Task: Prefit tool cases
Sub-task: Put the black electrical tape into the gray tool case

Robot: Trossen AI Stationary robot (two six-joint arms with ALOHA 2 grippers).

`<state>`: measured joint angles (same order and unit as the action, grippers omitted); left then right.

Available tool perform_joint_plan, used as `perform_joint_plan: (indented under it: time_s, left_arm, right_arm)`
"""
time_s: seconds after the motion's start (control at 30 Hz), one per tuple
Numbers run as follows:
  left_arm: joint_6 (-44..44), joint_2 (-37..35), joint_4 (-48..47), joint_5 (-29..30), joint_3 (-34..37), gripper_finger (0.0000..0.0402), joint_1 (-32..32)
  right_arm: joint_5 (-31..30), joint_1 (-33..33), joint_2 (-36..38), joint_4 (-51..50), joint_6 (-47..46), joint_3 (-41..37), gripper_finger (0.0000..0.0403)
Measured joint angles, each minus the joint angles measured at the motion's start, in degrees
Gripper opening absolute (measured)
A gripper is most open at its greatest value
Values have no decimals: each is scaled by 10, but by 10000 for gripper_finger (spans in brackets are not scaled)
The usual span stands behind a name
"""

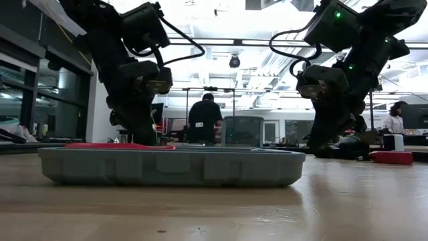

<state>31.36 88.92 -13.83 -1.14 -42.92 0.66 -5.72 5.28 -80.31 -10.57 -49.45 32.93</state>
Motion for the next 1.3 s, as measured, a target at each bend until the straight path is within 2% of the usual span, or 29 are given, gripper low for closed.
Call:
perform_joint_plan:
  time_s: [0.33,0.43,0.73,0.87,0.97,1.07,1.2,1.3]
  left_arm:
    - [9,4,6,-3,0,122,-1]
    - [15,-5,0,-23,0,137,-8]
    - [15,-72,-4,-19,0,143,-32]
    - [28,-99,-72,-29,0,143,-38]
    - [31,-119,-139,-8,0,129,-29]
    - [27,-134,-177,2,0,92,-18]
    - [-3,-140,-196,1,0,25,-12]
    - [-36,-137,-184,-1,0,6,-14]
  right_arm:
    - [0,0,0,0,0,0,0]
    - [4,0,0,0,0,0,0]
    - [12,0,0,0,0,0,0]
    - [13,0,0,5,-30,0,0]
    - [20,-1,0,55,-58,0,0]
    - [36,-10,0,137,-56,0,0]
    - [46,-34,0,207,-58,0,0]
    - [56,-54,-12,220,-70,6,0]
